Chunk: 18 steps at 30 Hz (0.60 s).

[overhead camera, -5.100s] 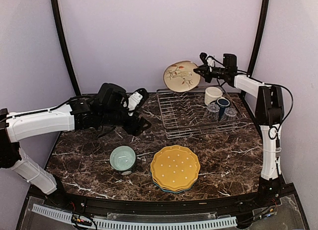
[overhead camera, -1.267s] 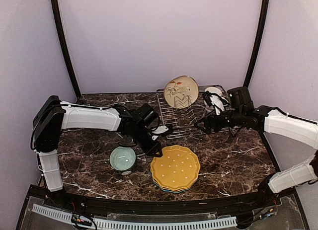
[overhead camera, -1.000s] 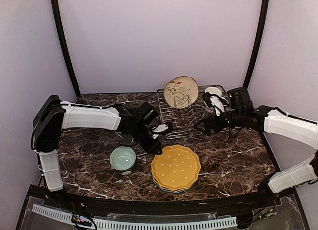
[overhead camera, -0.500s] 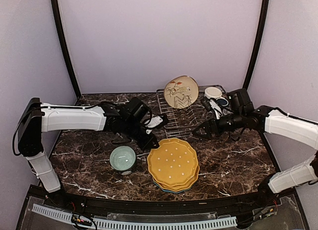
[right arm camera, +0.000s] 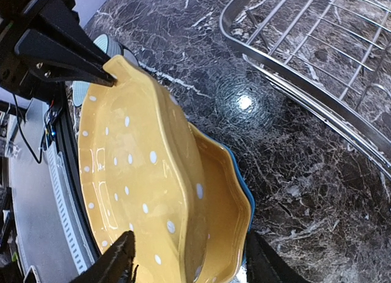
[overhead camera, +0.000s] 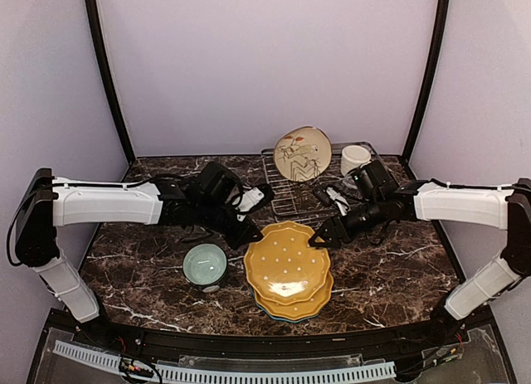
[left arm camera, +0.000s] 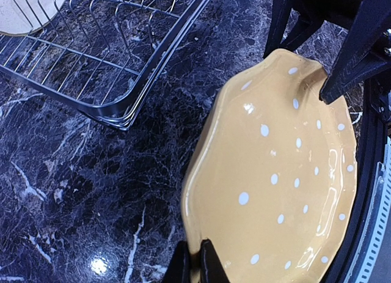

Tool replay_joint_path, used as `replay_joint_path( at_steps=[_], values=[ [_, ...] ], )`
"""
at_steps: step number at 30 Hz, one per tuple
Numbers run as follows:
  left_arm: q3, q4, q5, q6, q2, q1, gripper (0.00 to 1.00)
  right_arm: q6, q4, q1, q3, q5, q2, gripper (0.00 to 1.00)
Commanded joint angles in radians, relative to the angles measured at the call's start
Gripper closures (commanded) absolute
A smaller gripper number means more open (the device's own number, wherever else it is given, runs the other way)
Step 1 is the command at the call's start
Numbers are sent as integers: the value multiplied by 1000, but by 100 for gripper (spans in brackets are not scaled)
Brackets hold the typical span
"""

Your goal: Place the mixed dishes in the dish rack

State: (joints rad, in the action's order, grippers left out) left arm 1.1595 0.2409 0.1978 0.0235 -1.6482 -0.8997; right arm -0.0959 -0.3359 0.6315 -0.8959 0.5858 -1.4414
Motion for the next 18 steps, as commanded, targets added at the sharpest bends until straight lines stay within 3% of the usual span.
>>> replay_joint_path(
  at_steps=[1,12,15,18],
  values=[
    [-14,-138,25,33,103,-3,99,8,38,8,-29,48,-32,46],
    [-44,-175,18,27,129,-4,99,10,66,9,-44,103,-77,57],
    [-53,-178,5,24,133,-3,99,9,82,10,-46,138,-82,67],
    [-62,-184,-14,19,137,-2,99,16,73,8,-58,137,-82,88]
  ],
)
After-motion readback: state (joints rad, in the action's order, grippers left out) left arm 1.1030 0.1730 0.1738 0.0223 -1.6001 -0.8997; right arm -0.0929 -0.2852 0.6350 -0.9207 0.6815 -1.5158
